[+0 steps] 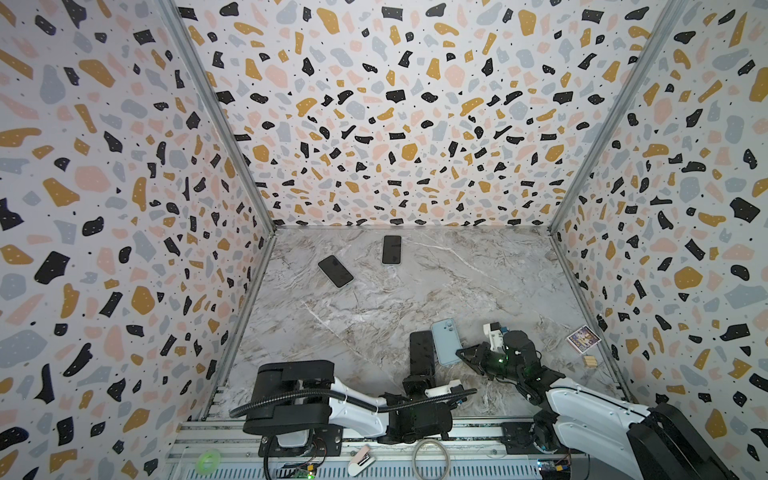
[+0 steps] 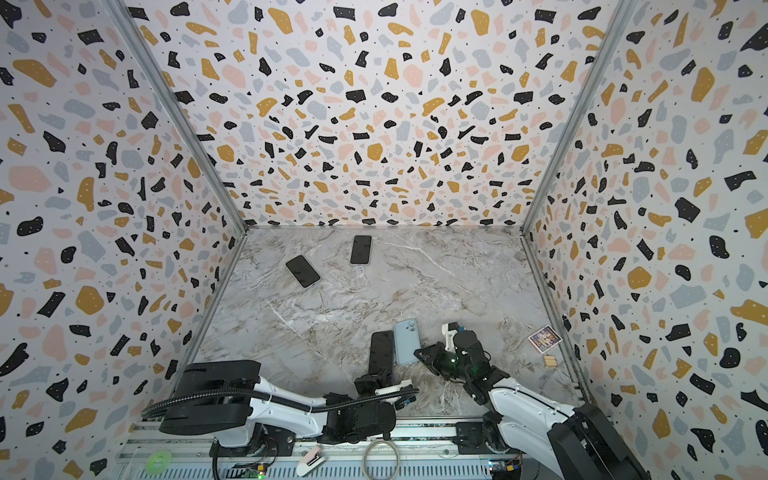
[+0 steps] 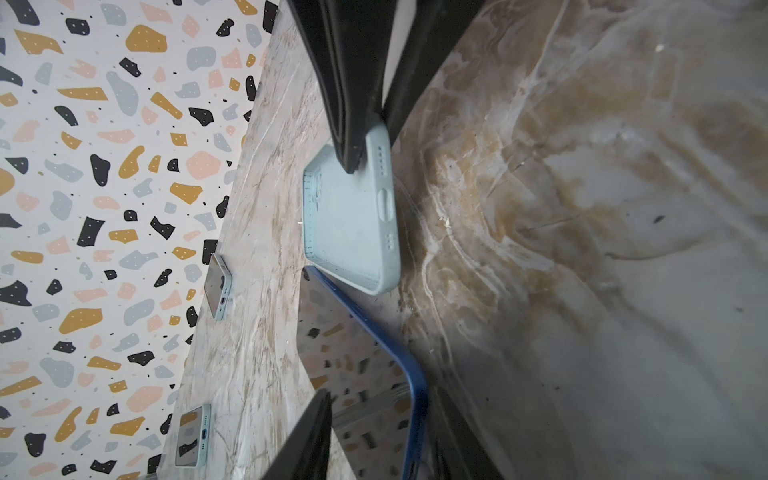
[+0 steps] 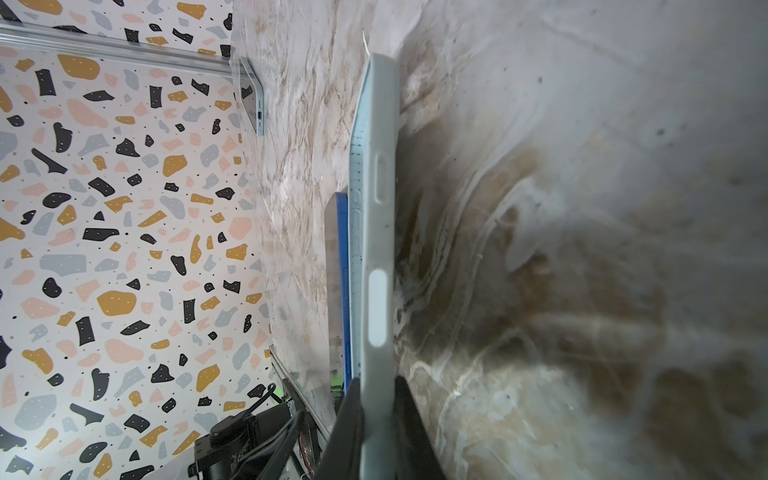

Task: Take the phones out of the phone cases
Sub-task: 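Lower the blue phone onto the table with the left gripper and release it, then lower the mint case beside the phone with the right gripper while the left lifts away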

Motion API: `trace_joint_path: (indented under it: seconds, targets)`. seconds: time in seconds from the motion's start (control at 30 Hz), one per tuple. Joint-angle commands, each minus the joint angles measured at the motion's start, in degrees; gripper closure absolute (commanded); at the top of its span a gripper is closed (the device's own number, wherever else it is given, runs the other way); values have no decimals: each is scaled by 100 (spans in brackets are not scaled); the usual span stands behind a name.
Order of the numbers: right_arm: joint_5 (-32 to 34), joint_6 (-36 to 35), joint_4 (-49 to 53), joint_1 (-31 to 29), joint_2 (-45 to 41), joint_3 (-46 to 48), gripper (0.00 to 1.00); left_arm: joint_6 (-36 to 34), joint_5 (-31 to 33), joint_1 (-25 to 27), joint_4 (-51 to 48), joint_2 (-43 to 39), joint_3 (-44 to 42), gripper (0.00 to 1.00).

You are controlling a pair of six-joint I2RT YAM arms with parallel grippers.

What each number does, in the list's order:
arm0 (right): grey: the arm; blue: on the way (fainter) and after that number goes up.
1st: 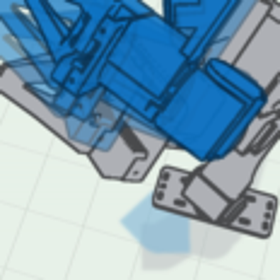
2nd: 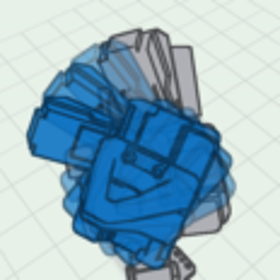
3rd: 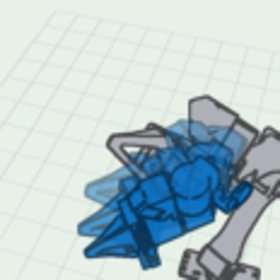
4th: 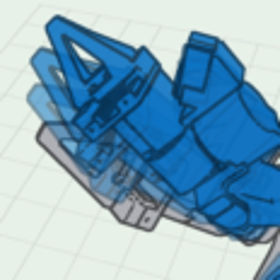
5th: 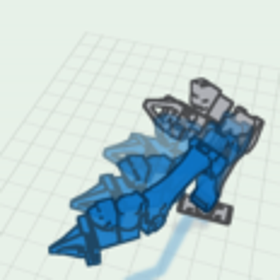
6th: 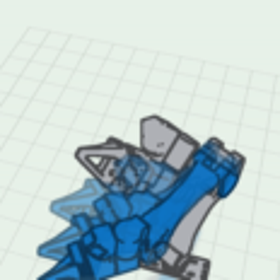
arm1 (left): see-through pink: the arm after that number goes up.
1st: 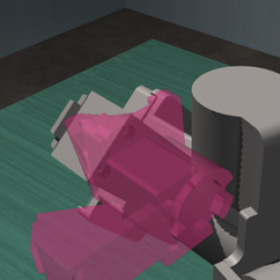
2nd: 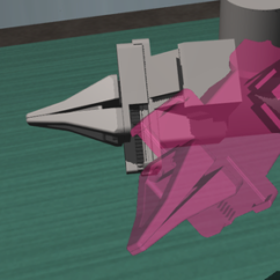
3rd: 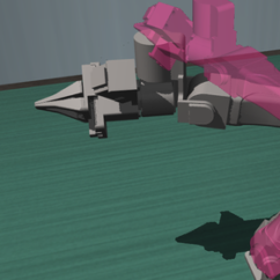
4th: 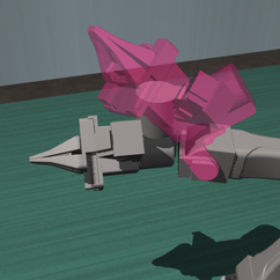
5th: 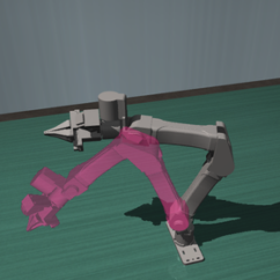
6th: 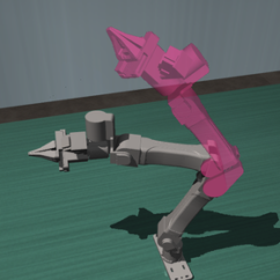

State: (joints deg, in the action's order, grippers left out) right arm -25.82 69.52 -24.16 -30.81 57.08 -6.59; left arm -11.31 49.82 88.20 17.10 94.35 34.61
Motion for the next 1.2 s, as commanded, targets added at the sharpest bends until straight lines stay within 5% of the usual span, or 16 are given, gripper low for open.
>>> trace_joint_path:
  seconds: [0.0,0.33,0.73,1.17]
  targets:
    - [167,-53,-63,-91,13,33,100,293,45,19,19,-217,-105,54]
    - [475,-19,62,-343,23,43,100,1301,237,-75,-484,-1173,-155,28]
    - [1367,155,252,-1089,128,-91,100,3641,-78,-1021,-2069,-3992,36,8]
    - [2366,868,16,-2142,464,-169,100,4820,194,-1279,-3728,-4817,631,4]
